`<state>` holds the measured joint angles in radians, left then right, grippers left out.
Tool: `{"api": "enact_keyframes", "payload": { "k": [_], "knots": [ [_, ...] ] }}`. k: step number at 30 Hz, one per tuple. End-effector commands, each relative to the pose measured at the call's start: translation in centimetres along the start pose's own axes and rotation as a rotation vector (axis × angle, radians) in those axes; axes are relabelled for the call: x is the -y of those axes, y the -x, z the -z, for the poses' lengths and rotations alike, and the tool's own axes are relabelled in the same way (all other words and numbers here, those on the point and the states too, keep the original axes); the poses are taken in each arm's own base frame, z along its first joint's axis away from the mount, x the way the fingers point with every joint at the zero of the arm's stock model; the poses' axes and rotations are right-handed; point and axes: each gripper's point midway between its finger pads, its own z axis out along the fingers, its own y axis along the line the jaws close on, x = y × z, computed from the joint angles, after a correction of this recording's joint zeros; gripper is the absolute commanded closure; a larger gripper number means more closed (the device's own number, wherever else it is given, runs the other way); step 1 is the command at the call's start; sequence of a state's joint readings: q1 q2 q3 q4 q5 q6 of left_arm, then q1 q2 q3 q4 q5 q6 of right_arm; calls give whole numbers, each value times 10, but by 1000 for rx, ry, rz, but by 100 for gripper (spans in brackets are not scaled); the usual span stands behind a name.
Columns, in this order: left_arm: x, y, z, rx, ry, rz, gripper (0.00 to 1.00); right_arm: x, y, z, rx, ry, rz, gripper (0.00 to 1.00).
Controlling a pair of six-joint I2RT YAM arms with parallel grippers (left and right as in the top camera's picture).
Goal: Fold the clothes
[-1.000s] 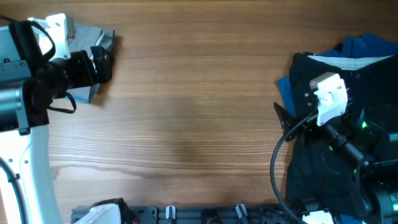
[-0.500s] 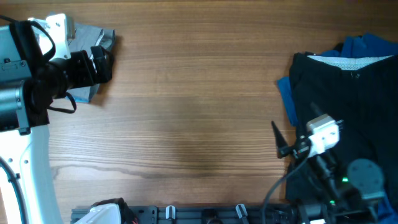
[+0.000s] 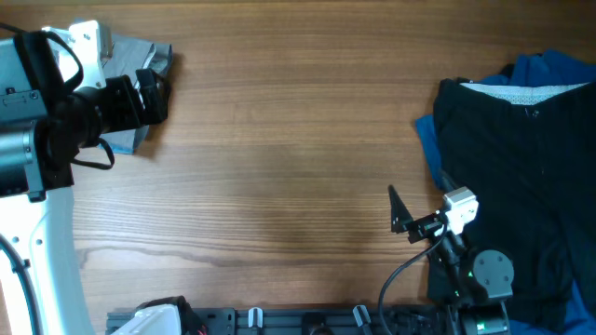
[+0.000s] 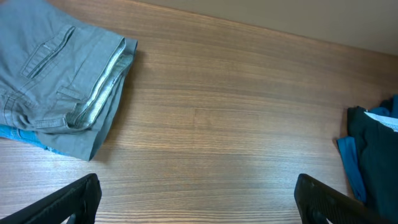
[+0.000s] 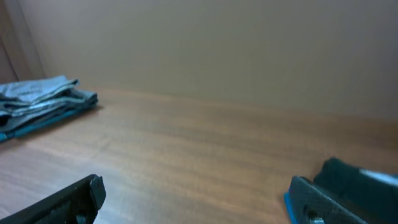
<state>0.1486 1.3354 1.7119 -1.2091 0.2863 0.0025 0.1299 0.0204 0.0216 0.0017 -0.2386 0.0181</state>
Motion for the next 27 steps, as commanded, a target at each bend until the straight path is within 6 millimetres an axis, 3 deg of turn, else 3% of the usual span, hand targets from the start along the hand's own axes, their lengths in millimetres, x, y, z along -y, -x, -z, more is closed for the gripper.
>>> {"api": "enact_keyframes", "payload": {
  "k": [1, 27],
  "knots": [
    [3, 0, -1, -1, -11, 0, 0, -1, 1, 0, 22, 1, 26, 0],
    [7, -1, 0, 0, -19, -10, 0, -1, 0, 0, 19, 1, 22, 0]
  ]
}}
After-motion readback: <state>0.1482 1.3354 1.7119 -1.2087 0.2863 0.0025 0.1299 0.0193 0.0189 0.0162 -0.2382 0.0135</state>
